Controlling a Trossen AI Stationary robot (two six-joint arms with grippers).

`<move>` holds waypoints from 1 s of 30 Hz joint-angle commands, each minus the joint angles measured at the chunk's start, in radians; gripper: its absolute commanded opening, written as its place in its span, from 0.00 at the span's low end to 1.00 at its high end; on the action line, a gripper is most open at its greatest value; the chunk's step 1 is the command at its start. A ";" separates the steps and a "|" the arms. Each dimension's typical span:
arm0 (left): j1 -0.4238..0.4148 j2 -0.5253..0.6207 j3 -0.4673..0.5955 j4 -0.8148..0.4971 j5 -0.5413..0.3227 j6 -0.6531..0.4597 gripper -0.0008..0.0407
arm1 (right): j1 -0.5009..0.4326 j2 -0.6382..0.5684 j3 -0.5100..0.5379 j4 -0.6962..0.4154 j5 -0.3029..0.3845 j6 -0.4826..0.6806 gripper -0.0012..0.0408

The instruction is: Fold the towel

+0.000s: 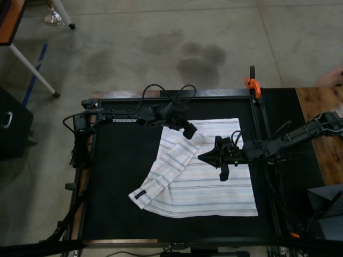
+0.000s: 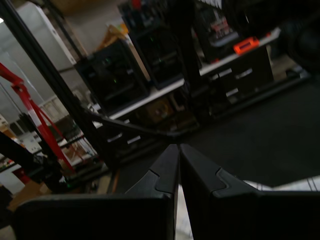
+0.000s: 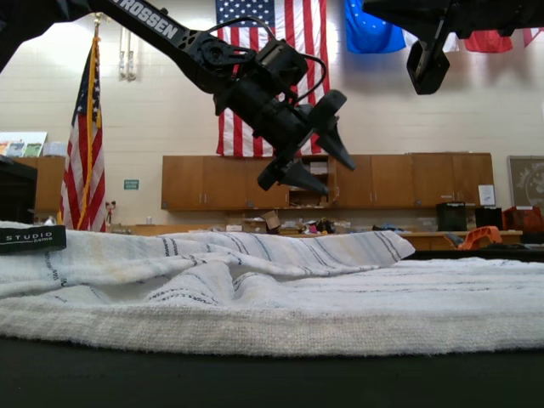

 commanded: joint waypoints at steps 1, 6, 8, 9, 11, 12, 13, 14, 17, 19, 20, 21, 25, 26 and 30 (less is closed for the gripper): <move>0.000 -0.014 0.000 -0.073 -0.002 0.067 0.73 | 0.000 0.005 0.000 -0.059 0.001 0.057 0.03; 0.000 -0.026 0.000 -0.230 -0.064 0.185 0.73 | 0.000 0.044 -0.004 -0.138 0.007 0.168 0.03; 0.000 -0.026 0.000 -0.278 -0.065 0.208 0.73 | 0.000 0.070 -0.009 -0.123 0.017 0.186 0.03; 0.000 -0.026 0.000 -0.300 -0.068 0.218 0.73 | 0.000 0.084 -0.010 -0.123 0.031 0.203 0.03; 0.000 -0.026 -0.008 -0.329 -0.075 0.230 0.73 | 0.000 0.113 -0.010 -0.124 0.078 0.262 0.03; 0.000 -0.027 -0.015 -0.338 -0.075 0.238 0.73 | 0.000 0.127 -0.010 -0.125 0.098 0.289 0.03; 0.000 -0.032 -0.026 -0.343 -0.075 0.244 0.73 | 0.000 0.138 -0.010 -0.129 0.116 0.307 0.03; 0.000 -0.039 -0.039 -0.344 -0.076 0.248 0.73 | 0.000 0.147 -0.010 -0.140 0.137 0.321 0.03; 0.000 -0.067 -0.093 -0.334 -0.077 0.251 0.73 | -0.001 0.161 -0.010 -0.218 0.213 0.387 0.03; 0.000 -0.097 -0.145 -0.304 -0.083 0.251 0.73 | -0.001 0.157 -0.010 -0.299 0.262 0.434 0.03; 0.000 -0.112 -0.172 -0.283 -0.084 0.250 0.73 | -0.001 0.154 -0.010 -0.335 0.288 0.457 0.03; 0.000 -0.133 -0.204 -0.259 -0.084 0.250 0.73 | -0.001 0.148 -0.010 -0.369 0.310 0.476 0.03; 0.000 -0.227 -0.335 -0.140 -0.086 0.219 0.73 | -0.014 0.129 -0.010 -0.463 0.340 0.554 0.03; 0.000 -0.255 -0.368 -0.109 -0.086 0.216 0.73 | -0.022 0.128 -0.010 -0.475 0.340 0.591 0.03; -0.006 -0.364 -0.491 -0.006 -0.082 0.202 0.73 | -0.060 0.128 -0.010 -0.540 0.340 0.623 0.03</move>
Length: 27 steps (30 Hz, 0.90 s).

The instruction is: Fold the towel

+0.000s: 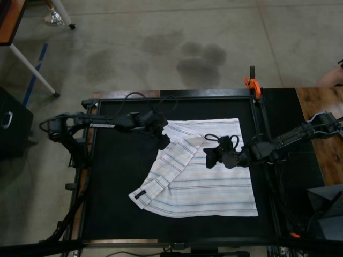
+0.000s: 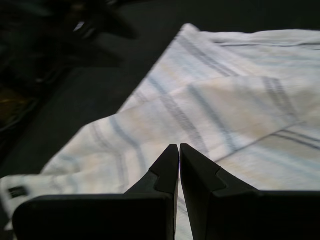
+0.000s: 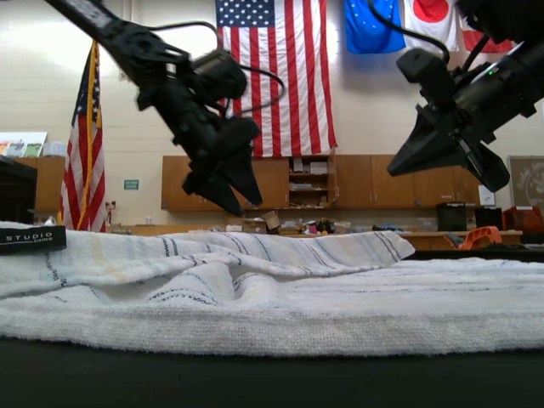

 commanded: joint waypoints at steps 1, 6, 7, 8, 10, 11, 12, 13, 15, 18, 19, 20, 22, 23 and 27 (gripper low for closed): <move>-0.002 -0.065 -0.059 0.046 0.004 -0.008 0.73 | -0.020 0.000 0.000 -0.041 0.000 -0.026 0.03; -0.002 -0.213 -0.173 0.108 0.004 -0.005 0.73 | -0.063 0.003 0.000 -0.103 0.000 -0.034 0.03; -0.002 -0.237 -0.191 0.125 0.004 -0.004 0.73 | -0.068 0.003 0.000 -0.108 0.000 -0.034 0.03; -0.002 -0.260 -0.209 0.143 0.004 0.002 0.73 | -0.074 0.003 0.000 -0.112 0.000 -0.039 0.04; -0.002 -0.299 -0.237 0.170 0.005 0.006 0.73 | -0.085 0.003 0.000 -0.115 -0.001 -0.054 0.05; -0.002 -0.313 -0.250 0.189 0.011 0.008 0.73 | -0.090 0.003 0.000 -0.117 -0.001 -0.068 0.06; -0.002 -0.332 -0.264 0.205 0.024 0.014 0.73 | -0.096 0.003 0.000 -0.118 -0.001 -0.082 0.07; -0.002 -0.351 -0.277 0.216 0.031 0.021 0.73 | -0.102 0.003 0.000 -0.119 0.000 -0.093 0.08; -0.002 -0.376 -0.296 0.227 0.033 0.030 0.73 | -0.114 0.003 0.000 -0.124 -0.001 -0.113 0.13; -0.002 -0.406 -0.316 0.228 0.042 0.029 0.73 | -0.135 0.003 0.000 -0.150 -0.006 -0.115 0.23; -0.002 -0.416 -0.322 0.227 0.042 0.029 0.73 | -0.142 0.005 0.000 -0.156 -0.012 -0.116 0.27; -0.002 -0.423 -0.328 0.228 0.042 0.029 0.73 | -0.148 0.010 -0.002 -0.156 -0.019 -0.115 0.30; -0.002 -0.431 -0.339 0.238 0.042 0.029 0.73 | -0.159 0.014 -0.008 -0.156 -0.032 -0.116 0.36; -0.002 -0.433 -0.344 0.247 0.043 0.027 0.73 | -0.163 0.021 -0.012 -0.155 -0.034 -0.115 0.38; -0.002 -0.434 -0.348 0.251 0.045 0.027 0.73 | -0.167 0.047 -0.024 -0.150 -0.034 -0.116 0.41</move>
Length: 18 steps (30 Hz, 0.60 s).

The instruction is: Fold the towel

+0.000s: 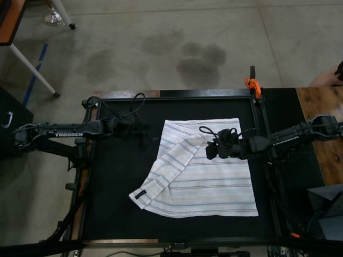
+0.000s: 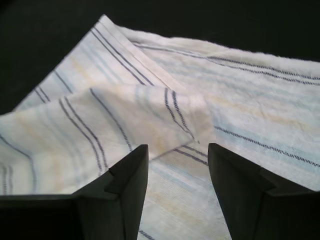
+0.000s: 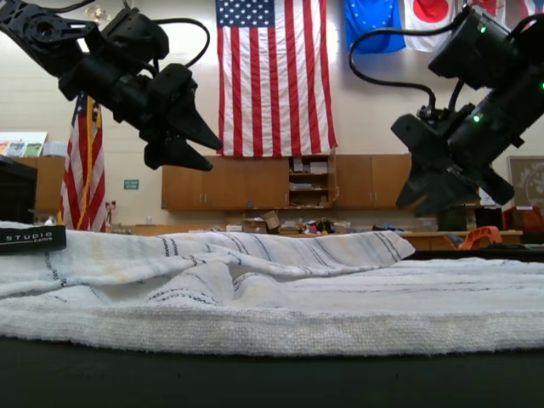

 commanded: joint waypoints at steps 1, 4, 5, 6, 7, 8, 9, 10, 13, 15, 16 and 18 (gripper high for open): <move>0.000 0.002 0.001 0.001 0.001 -0.001 0.73 | 0.000 0.017 -0.005 0.000 0.000 0.000 0.41; 0.000 0.003 0.000 0.001 0.001 0.000 0.73 | 0.000 0.047 -0.006 0.000 0.000 0.000 0.40; 0.000 0.002 0.000 0.000 0.001 0.000 0.73 | 0.000 0.058 -0.007 0.002 0.000 -0.001 0.40; 0.000 0.002 0.000 0.001 0.001 0.000 0.73 | -0.002 0.071 -0.007 0.003 0.000 -0.003 0.39; 0.000 0.002 0.002 0.000 0.001 0.000 0.73 | -0.006 0.082 -0.007 0.002 0.000 -0.008 0.39; 0.000 0.002 0.003 0.001 0.001 0.000 0.73 | -0.010 0.095 -0.006 0.002 0.000 -0.008 0.39; 0.000 0.002 0.004 0.001 0.001 0.000 0.73 | -0.017 0.107 -0.005 0.002 0.000 -0.010 0.38; 0.000 0.002 0.003 0.001 0.001 0.000 0.73 | -0.026 0.119 -0.003 0.003 0.000 -0.019 0.38; 0.000 0.002 0.002 0.001 0.001 0.000 0.73 | -0.053 0.145 -0.003 0.032 0.000 -0.062 0.38; 0.000 0.002 -0.001 0.000 0.001 0.000 0.73 | -0.074 0.155 -0.008 0.071 -0.007 -0.093 0.38; 0.000 0.002 -0.002 0.000 0.001 0.000 0.73 | -0.085 0.159 -0.010 0.089 -0.019 -0.108 0.38; 0.000 0.002 -0.002 0.000 0.001 0.000 0.73 | -0.111 0.167 -0.012 0.109 -0.056 -0.131 0.38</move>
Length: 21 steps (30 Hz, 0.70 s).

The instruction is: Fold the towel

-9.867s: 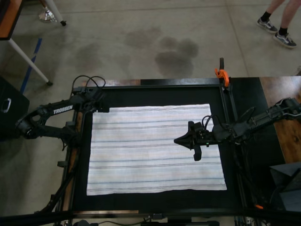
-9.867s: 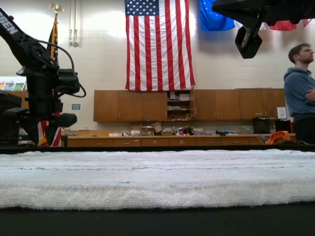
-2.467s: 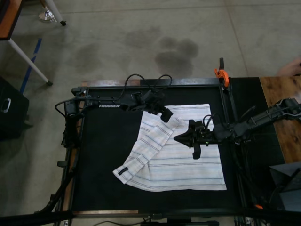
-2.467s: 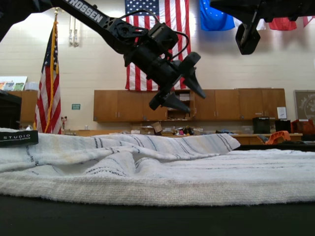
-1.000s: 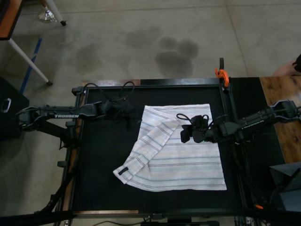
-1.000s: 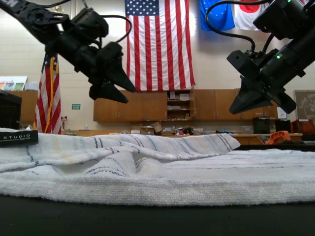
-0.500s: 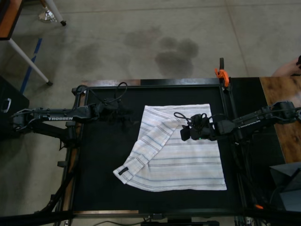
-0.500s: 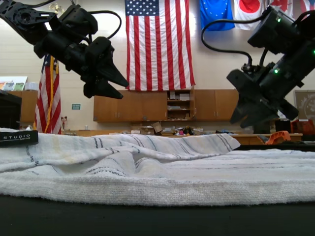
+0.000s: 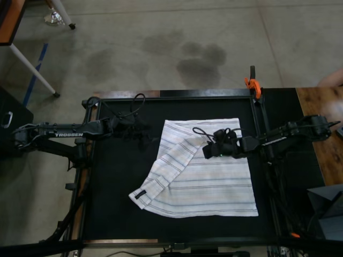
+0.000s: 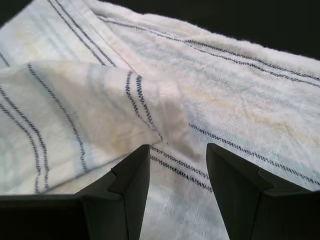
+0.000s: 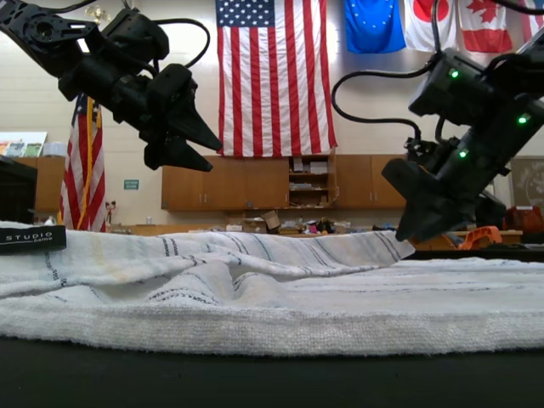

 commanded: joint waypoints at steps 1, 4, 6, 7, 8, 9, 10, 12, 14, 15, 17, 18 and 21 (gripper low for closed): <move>0.000 0.002 0.000 -0.001 0.000 0.000 0.73 | -0.025 0.011 -0.001 0.020 -0.044 -0.022 0.38; 0.000 0.001 0.002 0.000 0.000 0.003 0.73 | -0.053 0.028 -0.001 0.054 -0.089 -0.048 0.38; 0.000 0.001 0.001 0.000 0.000 0.010 0.73 | -0.066 0.037 -0.001 0.075 -0.103 -0.066 0.38; 0.000 0.001 0.000 -0.002 0.000 0.011 0.73 | -0.070 0.040 -0.001 0.084 -0.103 -0.071 0.38; 0.000 0.001 -0.001 -0.002 0.000 0.011 0.73 | -0.075 0.042 -0.001 0.089 -0.103 -0.074 0.38; 0.000 0.001 -0.002 -0.002 0.000 0.011 0.73 | -0.080 0.041 -0.001 0.092 -0.103 -0.074 0.38; 0.000 0.001 -0.002 -0.002 0.000 0.011 0.73 | -0.084 0.040 -0.001 0.092 -0.103 -0.074 0.37; 0.000 0.001 -0.001 -0.001 0.000 0.011 0.73 | -0.091 0.038 -0.001 0.092 -0.103 -0.074 0.34; 0.000 0.001 0.000 -0.001 0.000 0.011 0.73 | -0.093 0.037 -0.001 0.097 -0.104 -0.077 0.25; 0.000 0.001 0.001 -0.001 0.000 0.012 0.73 | -0.095 0.035 -0.001 0.098 -0.105 -0.078 0.19; 0.000 0.001 0.000 -0.001 0.000 0.012 0.73 | -0.101 0.031 -0.001 0.098 -0.117 -0.081 0.02; 0.000 0.001 0.000 -0.002 0.000 0.012 0.73 | -0.104 0.029 -0.001 0.098 -0.118 -0.087 0.01; 0.000 0.001 -0.002 -0.001 0.000 0.012 0.73 | -0.106 0.025 -0.001 0.104 -0.118 -0.088 0.05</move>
